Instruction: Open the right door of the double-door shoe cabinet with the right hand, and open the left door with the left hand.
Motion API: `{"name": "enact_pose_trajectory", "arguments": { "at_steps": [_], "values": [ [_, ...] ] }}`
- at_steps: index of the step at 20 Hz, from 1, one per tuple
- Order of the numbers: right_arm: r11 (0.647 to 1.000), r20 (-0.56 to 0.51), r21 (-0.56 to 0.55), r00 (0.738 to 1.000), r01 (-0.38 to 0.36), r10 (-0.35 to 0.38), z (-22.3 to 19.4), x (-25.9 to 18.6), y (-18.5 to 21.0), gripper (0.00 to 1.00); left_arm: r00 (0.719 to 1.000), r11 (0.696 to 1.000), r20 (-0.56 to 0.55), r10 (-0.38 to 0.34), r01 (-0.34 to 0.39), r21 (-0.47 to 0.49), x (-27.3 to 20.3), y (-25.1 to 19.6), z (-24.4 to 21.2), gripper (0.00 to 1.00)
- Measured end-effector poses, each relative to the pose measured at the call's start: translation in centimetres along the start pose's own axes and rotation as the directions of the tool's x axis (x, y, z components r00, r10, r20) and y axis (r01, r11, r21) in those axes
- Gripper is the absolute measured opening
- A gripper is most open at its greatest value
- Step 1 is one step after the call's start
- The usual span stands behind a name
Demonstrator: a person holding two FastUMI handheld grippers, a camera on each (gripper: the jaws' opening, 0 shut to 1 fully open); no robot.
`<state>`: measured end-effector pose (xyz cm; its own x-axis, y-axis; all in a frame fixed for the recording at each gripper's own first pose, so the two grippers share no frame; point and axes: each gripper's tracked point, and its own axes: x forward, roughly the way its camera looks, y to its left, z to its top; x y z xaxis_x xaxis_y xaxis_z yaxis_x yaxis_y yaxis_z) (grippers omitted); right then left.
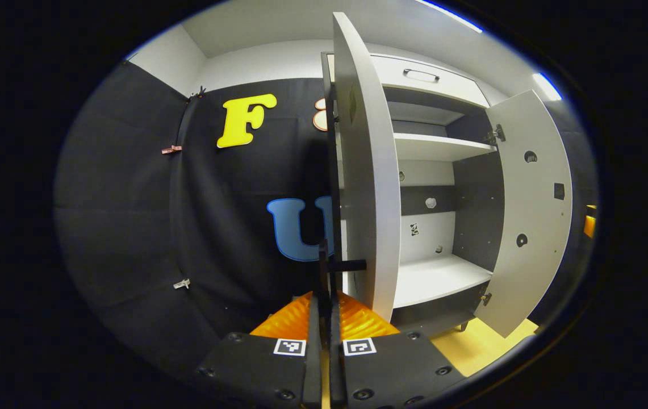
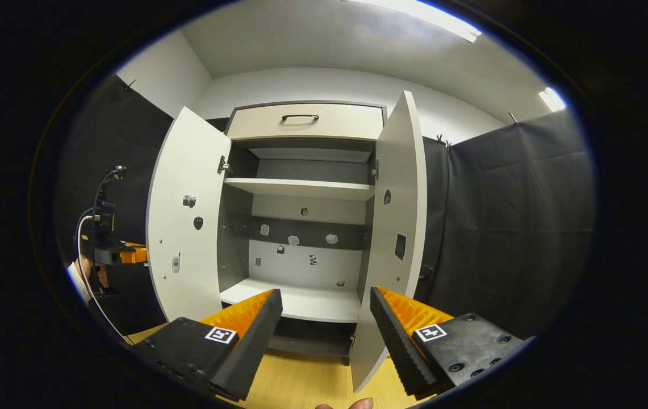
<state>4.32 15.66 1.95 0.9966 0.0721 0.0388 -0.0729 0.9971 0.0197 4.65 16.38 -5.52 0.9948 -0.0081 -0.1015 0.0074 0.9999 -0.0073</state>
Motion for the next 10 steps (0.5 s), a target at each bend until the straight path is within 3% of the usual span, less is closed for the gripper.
{"name": "enact_pose_trajectory", "arguments": {
  "at_steps": [10],
  "values": [
    [1.0,-0.007,0.02,1.0,0.008,-0.008,-0.1,-0.4,-0.3,0.98,0.999,0.998,0.015,0.049,-0.048,-0.034,-3.8,0.9,0.6,0.1]
  ]
}}
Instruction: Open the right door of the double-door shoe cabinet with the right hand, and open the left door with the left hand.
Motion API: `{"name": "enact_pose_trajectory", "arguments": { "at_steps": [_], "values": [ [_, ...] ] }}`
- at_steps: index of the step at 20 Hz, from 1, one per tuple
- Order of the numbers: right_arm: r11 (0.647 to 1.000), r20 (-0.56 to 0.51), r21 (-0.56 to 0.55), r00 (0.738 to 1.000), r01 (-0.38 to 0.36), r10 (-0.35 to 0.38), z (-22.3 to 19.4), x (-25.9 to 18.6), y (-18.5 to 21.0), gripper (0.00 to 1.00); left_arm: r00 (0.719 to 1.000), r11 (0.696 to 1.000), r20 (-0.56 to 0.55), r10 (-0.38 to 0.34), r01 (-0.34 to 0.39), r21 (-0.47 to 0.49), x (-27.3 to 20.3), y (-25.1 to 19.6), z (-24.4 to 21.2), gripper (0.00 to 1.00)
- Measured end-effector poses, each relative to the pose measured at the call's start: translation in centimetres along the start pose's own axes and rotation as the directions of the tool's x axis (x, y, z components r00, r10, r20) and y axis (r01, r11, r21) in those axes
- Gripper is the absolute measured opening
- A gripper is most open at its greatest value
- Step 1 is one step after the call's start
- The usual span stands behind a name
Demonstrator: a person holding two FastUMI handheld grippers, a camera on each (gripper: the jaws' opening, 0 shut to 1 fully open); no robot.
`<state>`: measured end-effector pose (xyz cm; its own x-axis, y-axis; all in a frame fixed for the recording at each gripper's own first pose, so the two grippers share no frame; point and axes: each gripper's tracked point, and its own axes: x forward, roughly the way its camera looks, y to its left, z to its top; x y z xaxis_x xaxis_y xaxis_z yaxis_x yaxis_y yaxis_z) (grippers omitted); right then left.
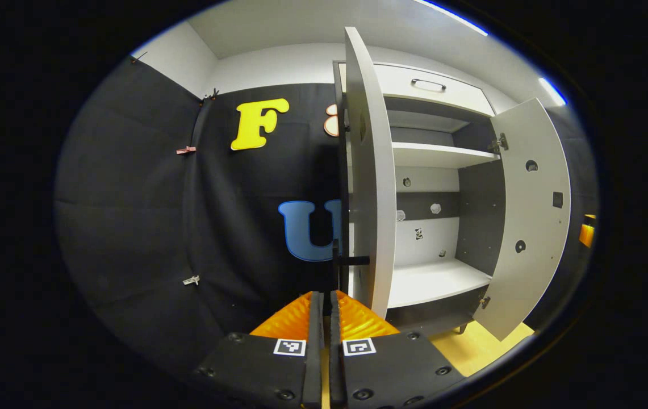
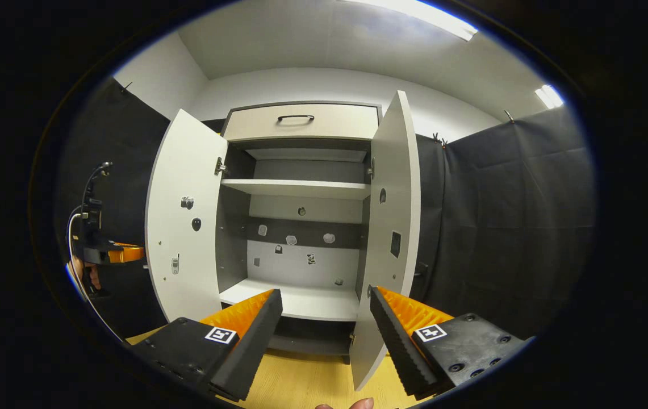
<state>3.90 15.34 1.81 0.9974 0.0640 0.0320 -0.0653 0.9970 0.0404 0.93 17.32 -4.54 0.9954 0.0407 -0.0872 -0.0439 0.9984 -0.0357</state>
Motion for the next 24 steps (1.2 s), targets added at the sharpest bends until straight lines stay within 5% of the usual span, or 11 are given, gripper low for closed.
{"name": "enact_pose_trajectory", "arguments": {
  "at_steps": [5,8,14,24],
  "values": [
    [1.0,0.007,0.005,1.0,-0.005,0.005,0.2,0.4,0.3,0.98,0.999,1.0,0.034,-0.009,0.009,0.004,-2.5,-0.8,1.0,0.09],
    [1.0,0.002,0.009,1.0,-0.01,0.01,0.0,0.6,0.5,0.98,0.999,1.0,0.031,-0.004,0.003,0.031,-3.3,-1.3,1.1,0.45],
    [1.0,-0.001,0.009,1.0,-0.008,0.008,-0.1,1.0,0.6,0.98,0.999,0.998,0.037,0.034,-0.035,0.042,-4.8,-1.7,0.8,0.96],
    [1.0,-0.004,0.028,1.0,0.005,-0.005,0.0,0.8,-0.4,0.98,0.994,0.999,0.099,0.04,-0.04,-0.002,-9.0,-4.2,3.2,0.96]
  ]
}}
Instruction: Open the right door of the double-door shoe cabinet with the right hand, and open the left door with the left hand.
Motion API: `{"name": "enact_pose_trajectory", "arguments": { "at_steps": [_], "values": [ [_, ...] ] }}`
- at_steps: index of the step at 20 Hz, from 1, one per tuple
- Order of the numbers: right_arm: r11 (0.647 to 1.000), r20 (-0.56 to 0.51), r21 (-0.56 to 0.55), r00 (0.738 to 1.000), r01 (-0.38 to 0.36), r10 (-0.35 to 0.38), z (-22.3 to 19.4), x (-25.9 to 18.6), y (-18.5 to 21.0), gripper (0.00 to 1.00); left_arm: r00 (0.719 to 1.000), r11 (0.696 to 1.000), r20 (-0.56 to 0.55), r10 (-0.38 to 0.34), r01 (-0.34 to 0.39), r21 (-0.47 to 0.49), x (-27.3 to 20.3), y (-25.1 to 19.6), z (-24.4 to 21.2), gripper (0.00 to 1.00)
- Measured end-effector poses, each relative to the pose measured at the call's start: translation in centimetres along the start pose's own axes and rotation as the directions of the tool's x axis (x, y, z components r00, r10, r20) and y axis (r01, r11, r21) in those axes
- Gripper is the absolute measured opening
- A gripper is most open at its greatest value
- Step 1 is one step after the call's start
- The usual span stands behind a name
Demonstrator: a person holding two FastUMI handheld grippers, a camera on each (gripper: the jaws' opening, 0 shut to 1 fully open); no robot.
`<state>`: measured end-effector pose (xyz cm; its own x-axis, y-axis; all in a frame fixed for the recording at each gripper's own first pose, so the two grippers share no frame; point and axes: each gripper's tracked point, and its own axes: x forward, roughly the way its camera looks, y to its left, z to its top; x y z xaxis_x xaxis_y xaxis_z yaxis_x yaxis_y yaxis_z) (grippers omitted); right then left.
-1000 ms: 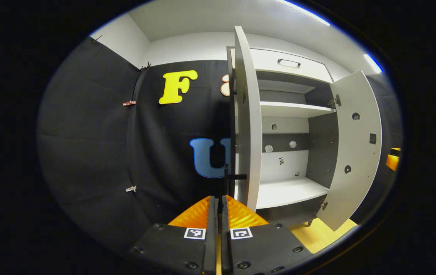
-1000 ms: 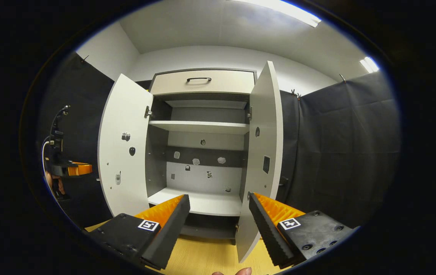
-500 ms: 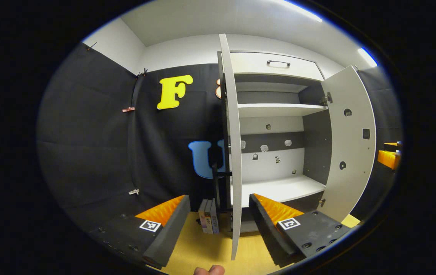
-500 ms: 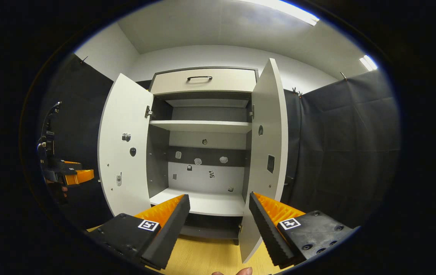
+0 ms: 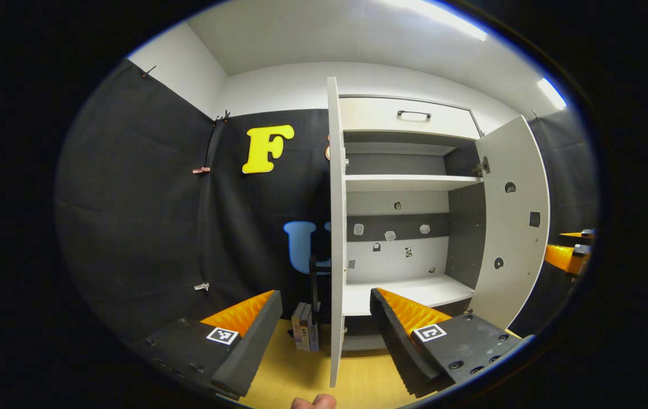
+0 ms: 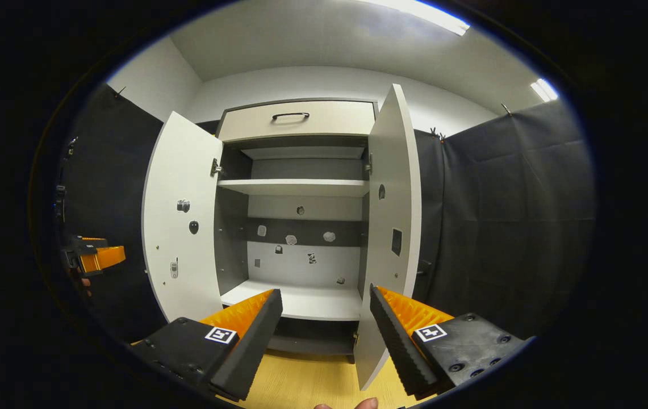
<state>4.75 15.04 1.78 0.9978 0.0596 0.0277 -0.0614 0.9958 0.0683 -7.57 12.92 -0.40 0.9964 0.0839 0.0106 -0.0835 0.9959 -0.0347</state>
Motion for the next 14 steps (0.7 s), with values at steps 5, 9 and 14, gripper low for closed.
{"name": "enact_pose_trajectory", "arguments": {
  "at_steps": [5,9,14],
  "values": [
    [1.0,0.009,-0.01,1.0,0.009,-0.009,0.1,-0.1,-0.2,0.98,0.999,1.0,-0.019,-0.027,0.027,0.0,-0.7,-2.5,-0.5,0.96],
    [1.0,0.019,0.003,1.0,0.015,-0.015,0.4,-0.2,-0.6,0.98,0.998,0.998,-0.022,-0.064,0.064,-0.009,-0.9,-4.7,-0.7,0.96],
    [1.0,0.026,0.005,0.999,0.019,-0.019,0.6,-0.1,-0.7,0.98,0.994,0.994,-0.029,-0.105,0.104,-0.011,-1.1,-6.6,-0.9,0.96]
  ]
}}
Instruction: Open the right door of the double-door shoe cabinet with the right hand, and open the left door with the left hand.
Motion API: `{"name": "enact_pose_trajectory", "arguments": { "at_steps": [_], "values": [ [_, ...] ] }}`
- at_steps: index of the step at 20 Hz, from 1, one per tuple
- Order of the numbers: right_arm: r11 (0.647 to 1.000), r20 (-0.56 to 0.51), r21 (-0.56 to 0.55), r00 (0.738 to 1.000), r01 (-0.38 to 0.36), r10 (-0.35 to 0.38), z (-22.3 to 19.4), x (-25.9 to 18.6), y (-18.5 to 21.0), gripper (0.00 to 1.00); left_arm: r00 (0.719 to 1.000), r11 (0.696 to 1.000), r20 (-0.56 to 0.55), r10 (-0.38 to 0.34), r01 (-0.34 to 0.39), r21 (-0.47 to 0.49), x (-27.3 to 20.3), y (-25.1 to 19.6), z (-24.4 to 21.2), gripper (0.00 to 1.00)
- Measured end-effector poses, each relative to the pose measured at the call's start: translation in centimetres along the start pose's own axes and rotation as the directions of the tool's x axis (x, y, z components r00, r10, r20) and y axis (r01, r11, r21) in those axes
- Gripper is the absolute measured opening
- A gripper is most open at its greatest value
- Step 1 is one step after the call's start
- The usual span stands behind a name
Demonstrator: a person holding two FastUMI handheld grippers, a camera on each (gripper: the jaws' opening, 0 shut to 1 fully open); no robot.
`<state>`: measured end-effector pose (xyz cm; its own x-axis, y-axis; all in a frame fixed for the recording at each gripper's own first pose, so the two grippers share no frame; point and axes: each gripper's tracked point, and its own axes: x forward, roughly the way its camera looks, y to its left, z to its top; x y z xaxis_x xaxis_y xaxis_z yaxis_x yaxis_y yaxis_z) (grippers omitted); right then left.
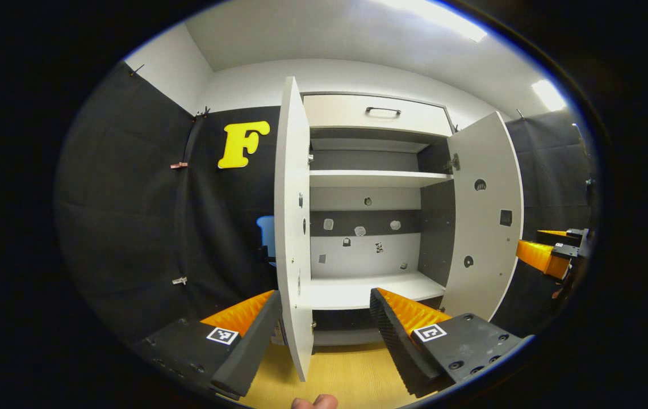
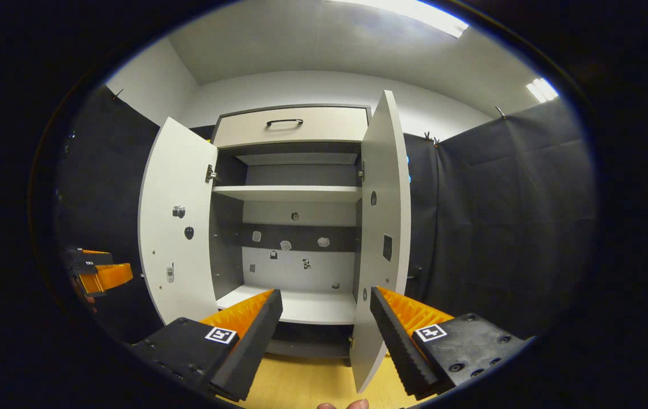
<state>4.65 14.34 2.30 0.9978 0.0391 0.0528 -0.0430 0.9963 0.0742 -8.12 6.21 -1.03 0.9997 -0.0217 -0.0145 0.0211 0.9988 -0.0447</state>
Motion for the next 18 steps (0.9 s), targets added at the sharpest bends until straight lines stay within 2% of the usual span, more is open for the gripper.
{"name": "enact_pose_trajectory", "arguments": {
  "at_steps": [18],
  "values": [
    [1.0,-0.015,-0.008,1.0,-0.006,0.006,-0.42,-0.01,0.12,0.98,1.0,1.0,-0.023,-0.004,0.005,0.027,0.36,-0.37,-0.71,0.96]
  ]
}}
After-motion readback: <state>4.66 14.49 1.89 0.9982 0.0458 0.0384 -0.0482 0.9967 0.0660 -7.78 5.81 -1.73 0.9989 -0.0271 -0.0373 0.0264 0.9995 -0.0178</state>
